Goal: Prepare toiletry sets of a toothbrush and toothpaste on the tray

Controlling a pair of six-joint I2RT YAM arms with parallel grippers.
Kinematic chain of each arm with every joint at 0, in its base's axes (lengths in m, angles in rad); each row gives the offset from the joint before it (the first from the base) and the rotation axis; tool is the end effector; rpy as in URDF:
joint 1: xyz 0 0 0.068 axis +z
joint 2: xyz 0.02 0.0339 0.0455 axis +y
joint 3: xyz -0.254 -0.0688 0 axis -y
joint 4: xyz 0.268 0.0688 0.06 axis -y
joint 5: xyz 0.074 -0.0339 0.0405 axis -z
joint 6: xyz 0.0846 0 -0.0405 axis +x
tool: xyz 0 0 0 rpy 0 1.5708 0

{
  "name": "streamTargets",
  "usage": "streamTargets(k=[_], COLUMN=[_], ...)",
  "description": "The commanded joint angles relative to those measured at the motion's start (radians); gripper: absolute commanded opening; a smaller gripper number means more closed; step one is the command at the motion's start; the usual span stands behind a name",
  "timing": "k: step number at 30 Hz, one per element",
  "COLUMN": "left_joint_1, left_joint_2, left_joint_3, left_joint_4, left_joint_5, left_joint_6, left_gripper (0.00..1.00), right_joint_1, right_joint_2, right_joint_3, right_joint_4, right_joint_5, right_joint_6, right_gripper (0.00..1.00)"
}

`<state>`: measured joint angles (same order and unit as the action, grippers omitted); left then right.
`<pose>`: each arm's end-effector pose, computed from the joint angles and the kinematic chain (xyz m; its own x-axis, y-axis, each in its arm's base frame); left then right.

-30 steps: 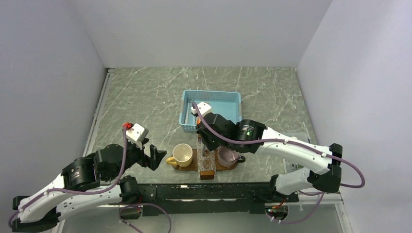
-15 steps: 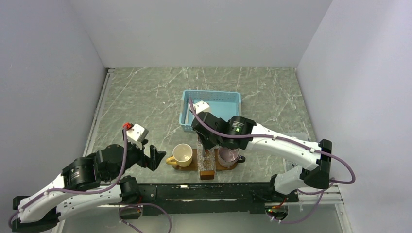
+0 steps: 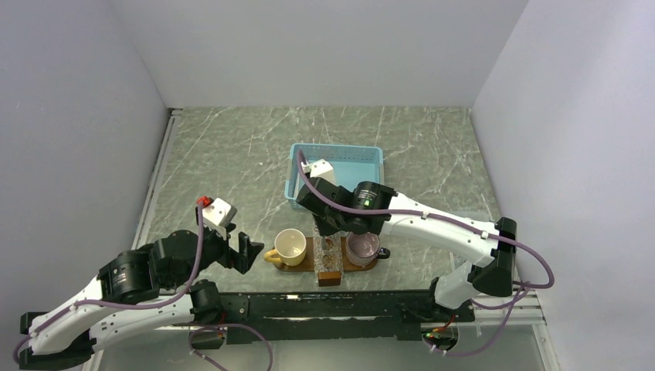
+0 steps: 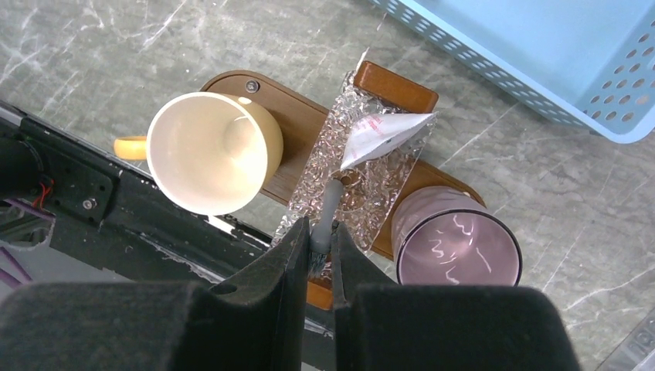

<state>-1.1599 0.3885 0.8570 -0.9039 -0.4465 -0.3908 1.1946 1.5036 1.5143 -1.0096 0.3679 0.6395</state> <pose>0.0867 -0.1076 0.3209 -0.4112 0.0835 -0.9077 0.5558 0.8123 -0.1770 0.1580 0.3172 0.3012 -0.7231 -0.3149 -0.6148 -0.4546 0.8871 0.0803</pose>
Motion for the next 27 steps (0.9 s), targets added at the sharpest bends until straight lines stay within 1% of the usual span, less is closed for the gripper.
streamTargets(k=[1, 8, 19, 27], left_joint_1=[-0.004, -0.004, -0.004, -0.004], left_joint_2=[-0.019, -0.023, -0.035, -0.038], left_joint_3=[0.005, 0.005, 0.003, 0.003], left_joint_4=[0.016, 0.013, 0.016, 0.013], left_joint_5=[0.012, 0.013, 0.019, 0.016], left_joint_6=[-0.018, -0.020, -0.020, -0.022], left_gripper=[0.99, 0.99, 0.99, 0.99], right_joint_1=[0.004, 0.032, 0.043, 0.047], right_joint_2=[-0.013, 0.015, 0.024, 0.042], right_joint_3=[0.042, 0.073, 0.045, 0.067], right_joint_4=[-0.023, -0.071, -0.053, -0.096], right_joint_5=[0.036, 0.105, 0.133, 0.187], right_joint_6=[0.054, 0.082, 0.102, 0.124], right_gripper=[0.00, 0.00, 0.00, 0.00])
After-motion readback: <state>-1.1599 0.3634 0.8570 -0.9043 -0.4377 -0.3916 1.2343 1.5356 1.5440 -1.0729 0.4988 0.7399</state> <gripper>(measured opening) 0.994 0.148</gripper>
